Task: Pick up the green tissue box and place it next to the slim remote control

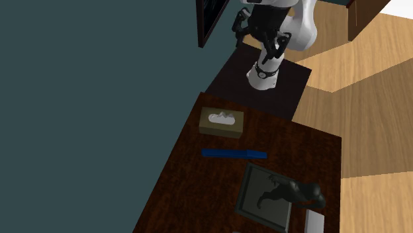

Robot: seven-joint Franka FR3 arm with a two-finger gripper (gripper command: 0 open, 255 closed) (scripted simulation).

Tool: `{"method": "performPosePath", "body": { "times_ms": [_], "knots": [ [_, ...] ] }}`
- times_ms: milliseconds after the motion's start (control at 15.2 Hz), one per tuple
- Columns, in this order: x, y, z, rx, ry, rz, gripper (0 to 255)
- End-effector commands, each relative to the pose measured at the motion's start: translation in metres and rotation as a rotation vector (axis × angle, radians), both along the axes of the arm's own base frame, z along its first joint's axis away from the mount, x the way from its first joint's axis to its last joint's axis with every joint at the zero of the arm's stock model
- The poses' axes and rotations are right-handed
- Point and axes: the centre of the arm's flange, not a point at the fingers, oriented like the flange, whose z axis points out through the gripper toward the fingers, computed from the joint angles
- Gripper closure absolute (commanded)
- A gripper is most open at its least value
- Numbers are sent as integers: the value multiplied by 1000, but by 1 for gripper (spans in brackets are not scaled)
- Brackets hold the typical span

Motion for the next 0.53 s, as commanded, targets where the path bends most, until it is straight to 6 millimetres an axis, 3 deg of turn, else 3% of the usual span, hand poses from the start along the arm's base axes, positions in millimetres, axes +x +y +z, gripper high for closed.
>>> {"method": "performPosePath", "body": {
  "times_ms": [0,462],
  "knots": [
    [0,0,0,0,0,0,0],
    [74,11,-71,-93,76,-10,0]
  ]
}}
